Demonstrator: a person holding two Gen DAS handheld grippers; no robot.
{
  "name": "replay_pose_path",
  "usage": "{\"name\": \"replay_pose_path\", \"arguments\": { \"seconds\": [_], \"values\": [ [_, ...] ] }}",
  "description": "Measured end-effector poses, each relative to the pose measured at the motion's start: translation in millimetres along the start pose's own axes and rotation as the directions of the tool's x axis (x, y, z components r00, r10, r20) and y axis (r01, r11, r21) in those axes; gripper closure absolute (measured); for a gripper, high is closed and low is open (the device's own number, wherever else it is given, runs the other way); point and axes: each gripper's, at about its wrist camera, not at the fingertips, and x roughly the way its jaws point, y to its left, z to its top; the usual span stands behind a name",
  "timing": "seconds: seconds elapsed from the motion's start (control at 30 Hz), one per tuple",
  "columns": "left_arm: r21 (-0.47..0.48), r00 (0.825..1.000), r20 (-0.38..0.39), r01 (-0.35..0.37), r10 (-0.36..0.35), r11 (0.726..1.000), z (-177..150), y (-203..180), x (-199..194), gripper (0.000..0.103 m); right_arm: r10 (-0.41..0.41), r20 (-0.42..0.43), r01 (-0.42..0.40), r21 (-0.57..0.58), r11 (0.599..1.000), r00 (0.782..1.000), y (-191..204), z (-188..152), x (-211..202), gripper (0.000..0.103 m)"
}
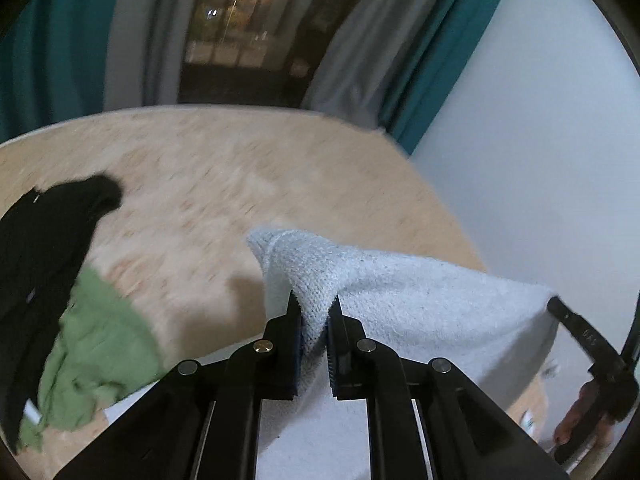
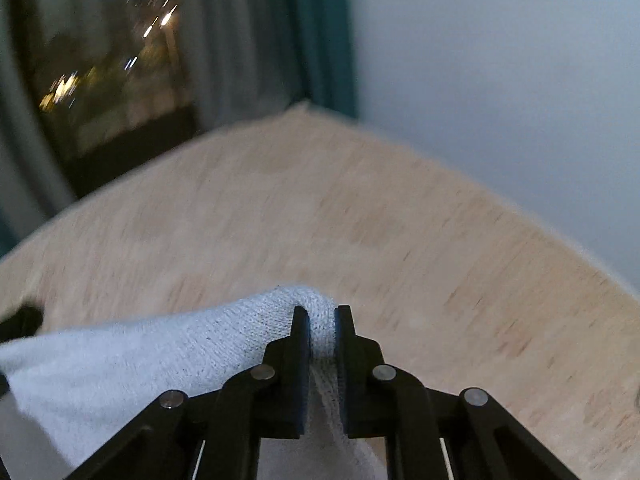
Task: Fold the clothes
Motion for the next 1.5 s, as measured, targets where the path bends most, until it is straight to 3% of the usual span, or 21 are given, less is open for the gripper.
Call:
{"name": "replay_pose_path", "arguments": {
  "seconds": [0.03,0.1,0.13,0.2,0.3,0.4,0.47,0.57,0.63,0.73,0.83,0.9,1.0,1.13,1.2,1.23,1.27,1.3,1.33,1.43,1.5],
  "values": [
    [-0.003,1.000,0.014,0.013,-0.013,1.000,4,-9,2,0.086,-0.008,0.018,0.008,0.026,1.000,1.000,-8,10,-3,0.094],
    [0.017,1.000,-0.023,-0.017,0.017,1.000,4,-24,9,0.061,-0.030,0.024,0.028,0.065,0.997,0.999,-24,27,-4,0.091],
    [0.027,0.999,-0.047,-0.011,0.012,1.000,-1,-24,9,0.055,-0.046,-0.004,0.046,0.063,0.997,0.999,-29,28,2,0.084],
    [0.033,0.997,-0.077,0.017,-0.014,0.999,-13,-20,6,0.035,-0.071,-0.043,0.073,0.050,0.996,0.997,-37,23,9,0.055],
    [0.011,0.995,-0.100,0.011,-0.009,1.000,-32,10,-2,0.025,-0.058,-0.067,0.061,0.047,0.997,0.996,-53,-9,6,0.041],
    [-0.014,0.987,-0.122,-0.104,0.101,0.995,-52,61,-1,0.024,-0.017,-0.219,0.014,-0.019,1.000,0.976,-55,-72,16,0.039],
    [-0.060,0.967,-0.198,-0.175,0.160,0.983,-65,102,12,0.024,0.003,-0.357,-0.034,-0.080,0.996,0.934,-51,-128,25,0.039],
    [-0.206,0.935,-0.330,-0.210,0.134,0.956,-94,157,25,0.024,0.029,-0.573,-0.138,-0.148,0.979,0.819,-37,-218,29,0.039],
    [-0.271,0.929,-0.357,-0.202,0.096,0.941,-111,172,24,0.024,0.038,-0.660,-0.208,-0.181,0.961,0.751,-25,-266,20,0.040],
    [-0.332,0.922,-0.384,-0.186,0.048,0.925,-134,183,20,0.024,0.037,-0.701,-0.281,-0.236,0.930,0.713,-9,-306,-7,0.040],
    [-0.350,0.911,-0.413,-0.175,0.017,0.920,-153,181,20,0.024,0.118,-0.725,-0.392,-0.222,0.893,0.678,7,-322,-36,0.040],
    [-0.369,0.907,-0.421,-0.161,-0.010,0.915,-166,178,21,0.024,0.138,-0.729,-0.456,-0.259,0.852,0.671,24,-333,-53,0.039],
    [-0.397,0.899,-0.437,-0.156,-0.037,0.904,-185,177,15,0.024,0.116,-0.720,-0.493,-0.340,0.801,0.684,51,-347,-50,0.039],
    [-0.417,0.896,-0.442,-0.157,-0.049,0.895,-203,178,-5,0.024,0.070,-0.744,-0.508,-0.381,0.773,0.664,74,-374,-26,0.039],
    [-0.442,0.899,-0.435,-0.161,-0.054,0.883,-209,181,-13,0.024,0.008,-0.751,-0.474,-0.409,0.780,0.661,77,-389,-16,0.044],
    [-0.458,0.901,-0.429,-0.161,-0.059,0.874,-212,183,-16,0.024,-0.017,-0.758,-0.457,-0.411,0.789,0.652,76,-395,-12,0.054],
    [-0.471,0.904,-0.424,-0.169,-0.054,0.866,-215,185,-17,0.024,-0.035,-0.764,-0.441,-0.409,0.799,0.644,74,-401,-8,0.077],
    [-0.484,0.906,-0.420,-0.177,-0.050,0.857,-217,187,-18,0.024,-0.050,-0.755,-0.412,-0.411,0.813,0.654,70,-403,-6,0.088],
    [-0.496,0.906,-0.420,-0.186,-0.047,0.848,-219,189,-17,0.024,-0.041,-0.750,-0.394,-0.392,0.831,0.661,64,-402,-6,0.089],
    [-0.535,0.905,-0.423,-0.199,-0.056,0.821,-223,192,-10,0.024,0.025,-0.761,-0.364,-0.281,0.888,0.649,42,-393,-10,0.091],
    [-0.561,0.903,-0.425,-0.205,-0.067,0.802,-225,193,-4,0.024,0.022,-0.760,-0.339,-0.264,0.903,0.650,27,-390,-16,0.091]
  ]
}}
